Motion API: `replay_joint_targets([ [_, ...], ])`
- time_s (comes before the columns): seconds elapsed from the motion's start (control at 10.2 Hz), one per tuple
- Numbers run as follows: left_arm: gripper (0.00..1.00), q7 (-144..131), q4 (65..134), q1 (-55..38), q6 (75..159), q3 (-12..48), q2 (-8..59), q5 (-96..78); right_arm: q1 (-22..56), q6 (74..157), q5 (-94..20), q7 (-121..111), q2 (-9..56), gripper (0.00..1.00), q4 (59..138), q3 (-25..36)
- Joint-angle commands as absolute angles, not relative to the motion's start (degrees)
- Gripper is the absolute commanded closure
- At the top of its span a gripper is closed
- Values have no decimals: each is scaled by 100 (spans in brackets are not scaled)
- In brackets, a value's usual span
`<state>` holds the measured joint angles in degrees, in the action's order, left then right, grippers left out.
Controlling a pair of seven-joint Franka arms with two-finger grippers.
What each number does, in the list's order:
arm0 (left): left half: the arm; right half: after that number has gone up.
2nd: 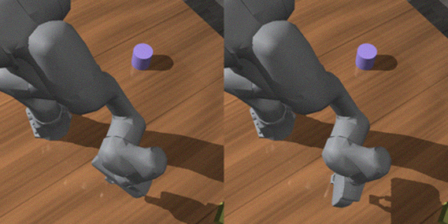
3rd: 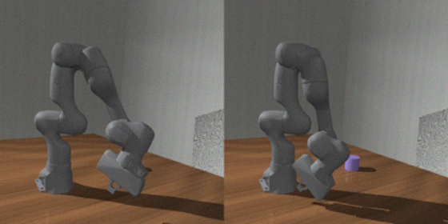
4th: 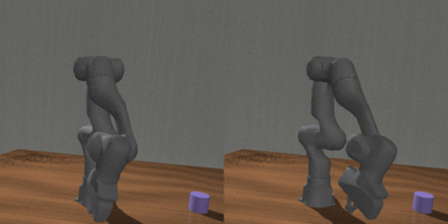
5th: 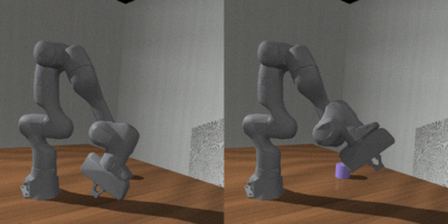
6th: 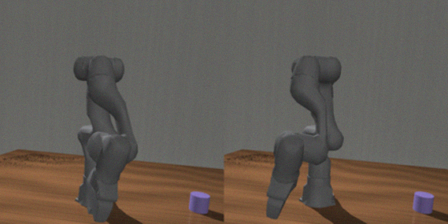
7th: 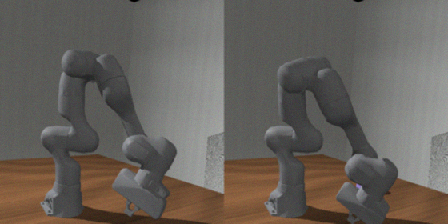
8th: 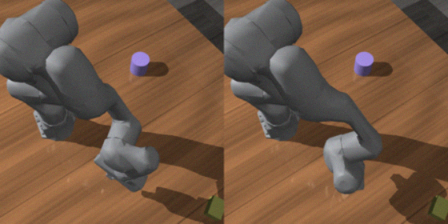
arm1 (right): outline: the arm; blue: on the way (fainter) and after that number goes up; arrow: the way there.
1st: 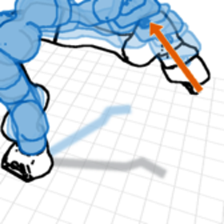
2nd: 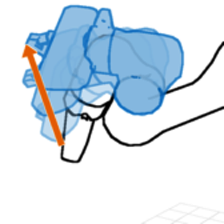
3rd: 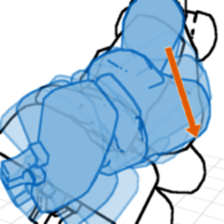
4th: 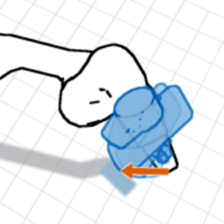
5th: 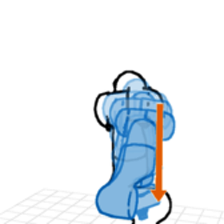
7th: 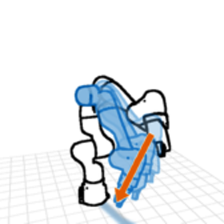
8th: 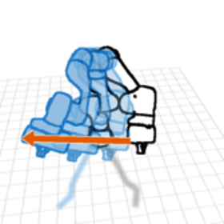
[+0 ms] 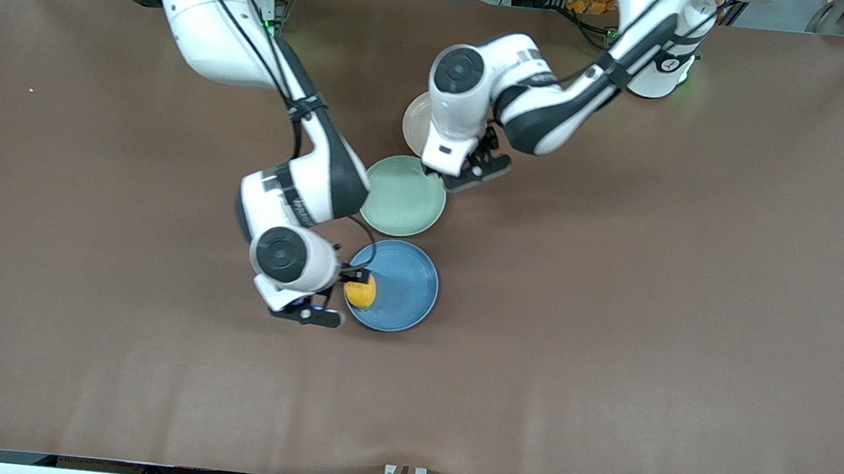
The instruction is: Place lemon and lettuce in plates
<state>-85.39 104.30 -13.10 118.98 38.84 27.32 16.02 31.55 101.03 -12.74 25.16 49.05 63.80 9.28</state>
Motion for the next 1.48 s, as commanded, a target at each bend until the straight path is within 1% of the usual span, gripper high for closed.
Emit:
replay_joint_targets([
  [0.0, 0, -8289, 10441, -802, 11865, 3955, 2514, 1723, 2657, 9687, -1494, 1516, 4659, 0, 6398, 1037],
  [0.2, 0, -8148, 10354, -171, 12092, 3955, 2461, 1950, 2191, 9571, -1424, 935, 4649, 0, 6407, 1046],
  [0.3, 0, -8078, 10336, 103, 12207, 3955, 2435, 2090, 1954, 9571, -1406, 645, 4467, 0, 6451, 1046],
  [0.39, 0, -7921, 10345, 358, 12278, 3955, 2435, 2240, 1864, 9571, -1389, 346, 4387, 0, 6556, 1211],
  [0.49, 0, -7614, 10345, 613, 12287, 3955, 2443, 2328, 1855, 9580, -1206, 38, 4299, 0, 6757, 1430],
  [0.69, 0, -6999, 10345, 1079, 12287, 3955, 2478, 2347, 1505, 9729, -627, -534, 3913, 0, 7319, 1441],
  [0.98, 0, -6261, 10397, 1423, 12287, 3955, 2505, 2347, 1038, 10571, -159, -633, 2938, 0, 8548, 1433],
  [1.28, 0, -5138, 10572, 1652, 12234, 3877, 2461, 2260, 809, 10451, -141, -851, 2077, 0, 8675, 1441],
  [1.38, 0, -4733, 10669, 1583, 12234, 3571, 2409, 2189, 774, 10163, -132, -853, 1813, 0, 8640, 1459],
])
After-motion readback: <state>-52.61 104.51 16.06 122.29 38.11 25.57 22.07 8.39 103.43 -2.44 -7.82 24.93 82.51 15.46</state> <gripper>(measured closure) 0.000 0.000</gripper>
